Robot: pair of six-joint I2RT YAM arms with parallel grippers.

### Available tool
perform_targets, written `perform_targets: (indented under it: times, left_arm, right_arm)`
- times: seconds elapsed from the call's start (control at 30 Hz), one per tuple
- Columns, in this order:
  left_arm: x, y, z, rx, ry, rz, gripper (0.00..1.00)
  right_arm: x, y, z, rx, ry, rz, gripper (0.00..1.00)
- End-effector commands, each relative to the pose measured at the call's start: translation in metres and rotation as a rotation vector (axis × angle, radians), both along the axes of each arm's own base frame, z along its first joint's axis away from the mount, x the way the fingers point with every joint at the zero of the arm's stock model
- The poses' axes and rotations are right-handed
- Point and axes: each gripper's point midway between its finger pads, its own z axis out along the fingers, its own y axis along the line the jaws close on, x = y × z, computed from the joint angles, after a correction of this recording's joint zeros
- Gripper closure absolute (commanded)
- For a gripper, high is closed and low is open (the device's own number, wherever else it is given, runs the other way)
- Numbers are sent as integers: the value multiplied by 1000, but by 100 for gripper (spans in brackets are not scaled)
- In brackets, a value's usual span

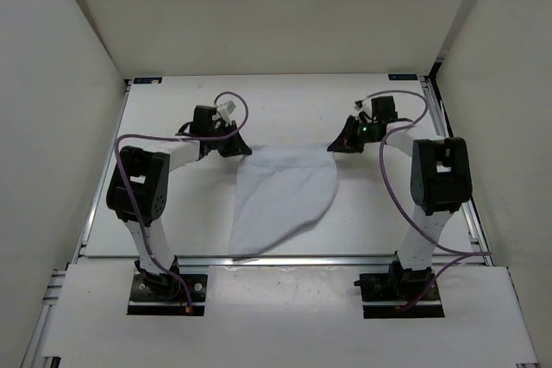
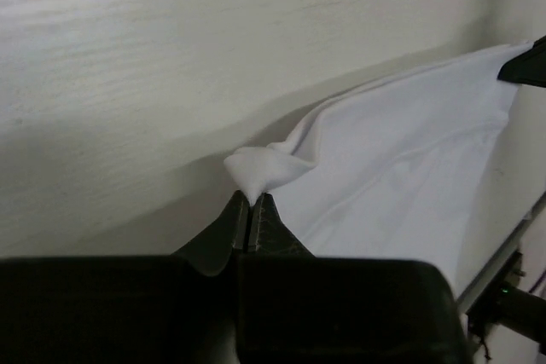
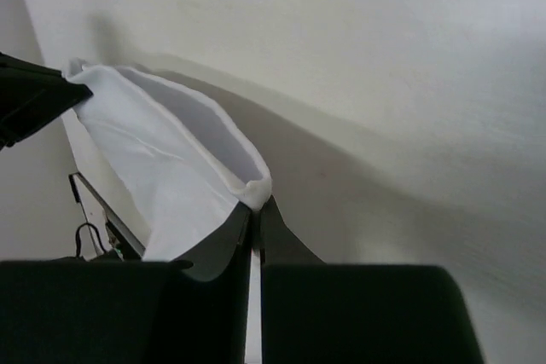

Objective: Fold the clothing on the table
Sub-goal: Flatten the skirt out

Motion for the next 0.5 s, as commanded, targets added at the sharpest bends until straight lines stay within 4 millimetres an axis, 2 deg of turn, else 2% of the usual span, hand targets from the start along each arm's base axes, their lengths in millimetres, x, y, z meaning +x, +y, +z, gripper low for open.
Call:
perform_targets:
  times: [0.0,0.03,0.07,0.1,0.2,0.27,0.3,0.33,0.37,0.4,0.43,0.47]
  left_arm:
    - [38,-11,128,-86,-230,-6,100]
    - [44,-11,149,-126,-255,8,100]
    - [53,-9,177,-154,-303,25,100]
    - [60,-11,204,-208,-349,29,100]
    - [66,-1,268,-298,-437,59,100]
    - [62,11,299,-323,-487,76,100]
    - [59,13,299,-315,-489,78,100]
    - [52,21,312,-322,-516,87,100]
    - [42,24,314,-328,-523,89,100]
    - [34,26,314,-341,-531,94,100]
    - [26,24,306,-353,-518,84,100]
    - [15,24,306,-361,-515,78,100]
  right_arm:
    - [48,-5,124,5,-350,27,100]
    - [51,-2,143,6,-388,34,100]
    - [60,-7,165,-13,-432,21,100]
    - [65,-4,191,-21,-494,29,100]
    - [68,-7,232,-41,-581,12,100]
    - [61,-12,252,-35,-628,1,100]
    - [57,-15,250,-39,-632,-1,100]
    - [51,-15,259,-34,-656,0,100]
    - [41,-12,263,-33,-672,13,100]
    - [31,-14,266,-27,-686,17,100]
    - [23,-11,256,-24,-670,41,100]
    - [12,-10,264,-27,-704,49,100]
